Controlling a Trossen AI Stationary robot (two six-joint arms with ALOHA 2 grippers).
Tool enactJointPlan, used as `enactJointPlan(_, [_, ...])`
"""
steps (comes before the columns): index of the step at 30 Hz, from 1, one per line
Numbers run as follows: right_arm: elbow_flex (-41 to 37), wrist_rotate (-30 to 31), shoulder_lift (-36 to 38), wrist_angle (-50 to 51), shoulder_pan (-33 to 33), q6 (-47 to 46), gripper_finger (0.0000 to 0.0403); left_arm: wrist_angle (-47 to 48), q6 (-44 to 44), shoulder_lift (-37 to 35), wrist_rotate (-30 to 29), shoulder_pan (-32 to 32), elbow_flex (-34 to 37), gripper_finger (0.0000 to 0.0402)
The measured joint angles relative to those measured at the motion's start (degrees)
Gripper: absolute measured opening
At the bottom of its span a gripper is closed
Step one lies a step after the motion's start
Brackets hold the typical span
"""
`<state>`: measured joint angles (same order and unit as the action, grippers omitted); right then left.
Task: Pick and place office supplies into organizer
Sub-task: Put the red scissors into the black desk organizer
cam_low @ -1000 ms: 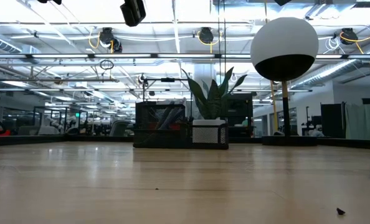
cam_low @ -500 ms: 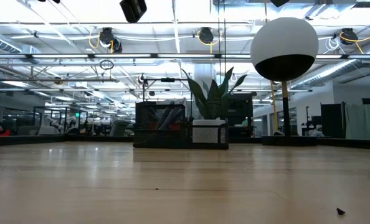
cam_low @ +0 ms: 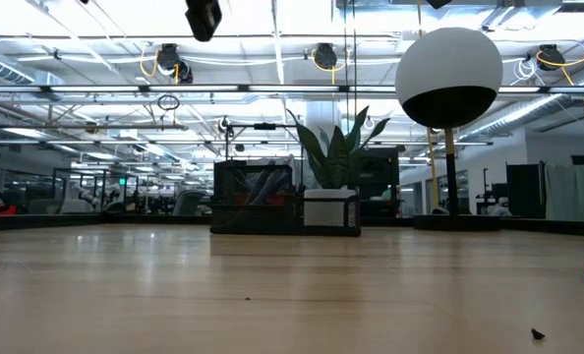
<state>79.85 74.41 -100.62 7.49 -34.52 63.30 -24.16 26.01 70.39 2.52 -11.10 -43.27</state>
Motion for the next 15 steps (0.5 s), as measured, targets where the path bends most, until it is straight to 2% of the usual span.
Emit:
enactJointPlan(4, [0.00, 0.27, 0.02, 0.00, 0.60, -5.36, 0.0030, 6.02, -5.24, -4.57, -6.61, 0.27, 0.00, 0.0195])
enactJointPlan(8, [-0.02, -2.19, 0.06, 0.07, 2.20, -11.05, 0.0030, 10.23, -9.99, -8.59, -12.79, 0.27, 0.00, 0.0195])
enactJointPlan(15, [-0.06, -11.15, 2.26, 0.61, 7.39, -21.77, 0.0029, 14.63, -18.23, -13.30, -21.11, 0.29, 0.00, 0.0195])
